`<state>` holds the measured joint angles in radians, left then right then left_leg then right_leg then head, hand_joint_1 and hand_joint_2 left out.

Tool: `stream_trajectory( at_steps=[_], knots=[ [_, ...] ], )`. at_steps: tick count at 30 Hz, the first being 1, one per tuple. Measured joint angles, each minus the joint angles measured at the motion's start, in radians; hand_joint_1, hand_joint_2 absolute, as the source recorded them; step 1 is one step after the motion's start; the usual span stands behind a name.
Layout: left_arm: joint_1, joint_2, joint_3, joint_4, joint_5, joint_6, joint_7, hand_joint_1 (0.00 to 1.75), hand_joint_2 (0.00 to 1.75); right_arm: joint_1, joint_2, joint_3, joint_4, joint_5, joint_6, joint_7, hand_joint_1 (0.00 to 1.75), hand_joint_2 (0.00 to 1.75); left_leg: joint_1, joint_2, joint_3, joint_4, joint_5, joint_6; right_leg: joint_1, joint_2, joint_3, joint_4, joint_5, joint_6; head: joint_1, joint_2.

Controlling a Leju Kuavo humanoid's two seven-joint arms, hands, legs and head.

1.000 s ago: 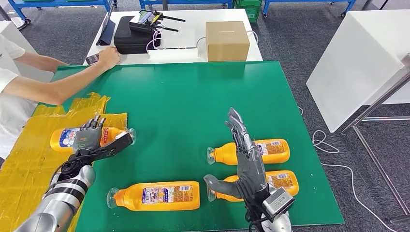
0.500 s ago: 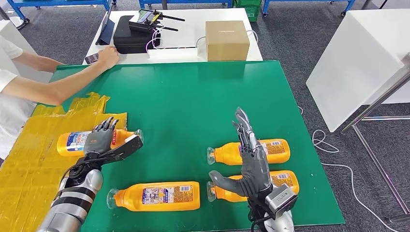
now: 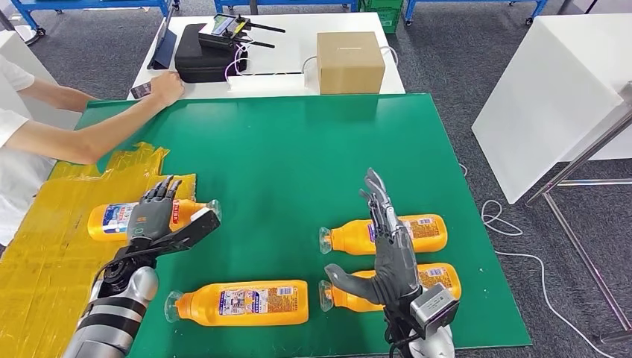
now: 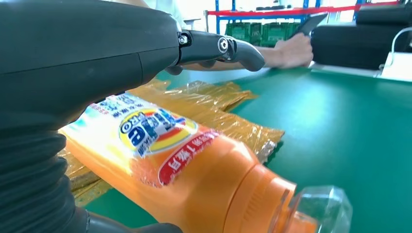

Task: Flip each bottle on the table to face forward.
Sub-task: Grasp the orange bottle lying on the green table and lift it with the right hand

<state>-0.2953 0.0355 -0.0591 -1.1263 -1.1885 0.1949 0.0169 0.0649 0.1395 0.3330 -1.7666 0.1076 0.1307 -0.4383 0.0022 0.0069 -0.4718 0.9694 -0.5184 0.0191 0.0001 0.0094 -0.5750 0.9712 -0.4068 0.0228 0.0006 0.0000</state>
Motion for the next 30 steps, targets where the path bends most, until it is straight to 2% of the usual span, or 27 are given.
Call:
stream_trajectory(
  at_steps=[6,12,23,30],
  knots=[
    [0.016,0.000,0.000,-0.040,0.049,0.002,-0.029,0.00,1.75,0.003,0.000,-0.003,0.000,0.002,0.000,0.000,0.00,1.75,0.000,0.000,0.000,0.000,0.000,0.000,0.000,0.000,0.000,0.000,0.000,0.000,0.000,0.000],
    [0.072,-0.001,0.000,-0.150,0.316,-0.075,-0.162,0.00,1.75,0.010,0.000,-0.003,0.004,0.015,-0.015,0.000,0.00,1.75,0.000,0.000,0.000,0.000,0.000,0.000,0.000,0.000,0.000,0.000,0.000,0.000,0.000,0.000],
    [0.170,-0.003,0.005,-0.316,0.510,-0.118,-0.222,0.00,1.75,0.025,0.000,-0.001,0.013,0.049,-0.022,-0.003,0.00,1.75,0.000,0.000,-0.001,0.000,0.000,0.000,0.000,0.000,0.000,0.000,0.000,0.000,0.000,0.000],
    [0.221,-0.038,0.010,-0.380,0.631,-0.133,-0.268,0.00,1.75,0.023,-0.001,0.029,0.030,0.134,-0.041,0.004,0.00,1.75,0.000,0.000,-0.001,0.000,0.000,0.000,0.000,0.000,0.000,0.000,0.000,0.000,0.000,0.000]
  ],
)
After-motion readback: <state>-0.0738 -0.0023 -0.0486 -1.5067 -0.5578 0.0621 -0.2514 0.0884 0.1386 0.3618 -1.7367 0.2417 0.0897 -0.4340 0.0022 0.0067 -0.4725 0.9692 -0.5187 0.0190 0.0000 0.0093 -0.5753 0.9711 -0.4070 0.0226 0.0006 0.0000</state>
